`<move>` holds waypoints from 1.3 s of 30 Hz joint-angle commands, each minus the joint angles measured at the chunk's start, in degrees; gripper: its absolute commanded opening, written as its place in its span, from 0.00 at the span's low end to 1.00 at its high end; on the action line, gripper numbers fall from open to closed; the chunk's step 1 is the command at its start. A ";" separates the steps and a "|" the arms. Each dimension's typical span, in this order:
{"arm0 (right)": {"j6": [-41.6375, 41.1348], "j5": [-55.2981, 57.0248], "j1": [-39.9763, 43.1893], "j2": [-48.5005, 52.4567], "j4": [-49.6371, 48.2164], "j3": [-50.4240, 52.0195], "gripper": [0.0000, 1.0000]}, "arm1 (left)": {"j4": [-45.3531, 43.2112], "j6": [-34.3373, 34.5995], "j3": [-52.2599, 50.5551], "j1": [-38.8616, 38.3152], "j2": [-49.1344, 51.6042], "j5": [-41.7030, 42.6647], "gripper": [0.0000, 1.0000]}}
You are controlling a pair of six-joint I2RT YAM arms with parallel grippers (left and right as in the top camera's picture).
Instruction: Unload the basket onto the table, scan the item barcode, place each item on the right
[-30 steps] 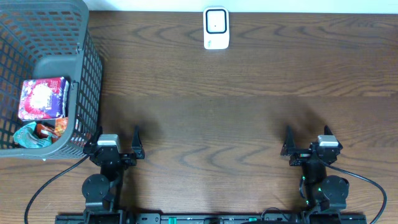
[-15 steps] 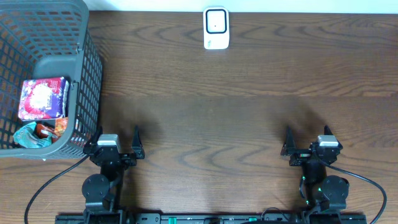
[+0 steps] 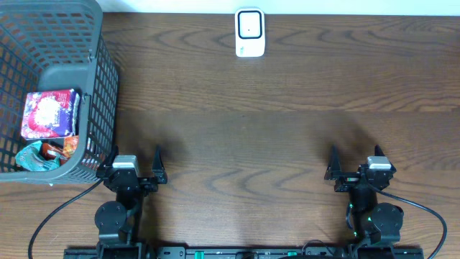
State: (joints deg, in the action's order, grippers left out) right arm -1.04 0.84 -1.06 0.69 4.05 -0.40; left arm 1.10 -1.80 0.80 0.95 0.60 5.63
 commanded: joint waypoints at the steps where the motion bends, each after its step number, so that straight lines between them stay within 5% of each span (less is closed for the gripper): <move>1: -0.76 -0.33 0.74 -0.31 0.24 0.09 0.99 | 2.54 -0.96 -0.57 -0.07 -0.28 0.76 0.98; 28: -0.76 -0.33 0.74 -0.31 0.24 0.09 0.99 | 2.38 -0.92 -0.57 -0.07 -0.26 1.03 0.98; 33: -0.76 -0.33 0.74 -0.31 0.24 0.09 0.99 | 1.20 14.03 -0.52 -0.07 -0.26 21.84 0.98; 39: -0.76 -0.33 0.74 -0.31 0.24 0.09 0.99 | -8.31 29.49 -0.52 -0.07 -0.26 28.70 0.98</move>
State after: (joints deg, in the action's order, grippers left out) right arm -1.04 0.84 -0.75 0.69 4.05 -0.40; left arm -4.01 15.46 0.56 0.97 0.62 24.99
